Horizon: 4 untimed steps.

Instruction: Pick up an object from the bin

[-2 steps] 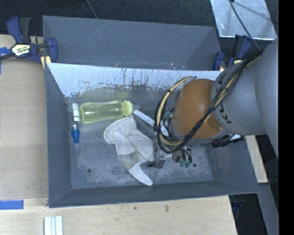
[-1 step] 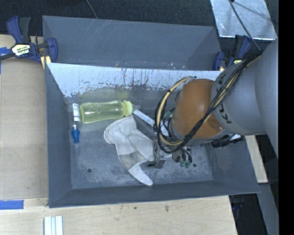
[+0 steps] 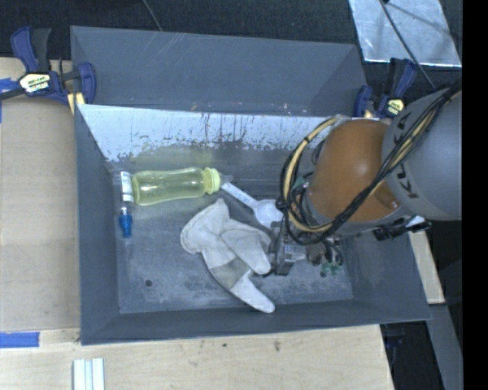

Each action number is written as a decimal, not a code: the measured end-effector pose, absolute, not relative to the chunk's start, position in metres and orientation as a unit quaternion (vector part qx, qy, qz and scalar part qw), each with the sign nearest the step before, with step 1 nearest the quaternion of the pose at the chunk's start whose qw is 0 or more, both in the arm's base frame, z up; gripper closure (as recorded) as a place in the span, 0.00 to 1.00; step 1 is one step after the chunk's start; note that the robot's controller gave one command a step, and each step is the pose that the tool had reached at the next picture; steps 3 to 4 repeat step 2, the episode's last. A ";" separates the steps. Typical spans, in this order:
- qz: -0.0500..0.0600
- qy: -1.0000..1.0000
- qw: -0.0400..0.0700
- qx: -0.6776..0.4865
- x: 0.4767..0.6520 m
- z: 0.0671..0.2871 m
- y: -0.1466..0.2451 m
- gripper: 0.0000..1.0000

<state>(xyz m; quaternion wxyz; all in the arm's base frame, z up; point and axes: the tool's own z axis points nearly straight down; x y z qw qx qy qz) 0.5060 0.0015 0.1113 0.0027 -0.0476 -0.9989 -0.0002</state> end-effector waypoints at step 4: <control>0.000 -0.999 0.001 -0.032 0.514 0.248 0.010 1.00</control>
Offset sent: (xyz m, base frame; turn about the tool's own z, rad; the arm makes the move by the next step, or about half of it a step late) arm 0.0009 0.0103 0.1842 0.0090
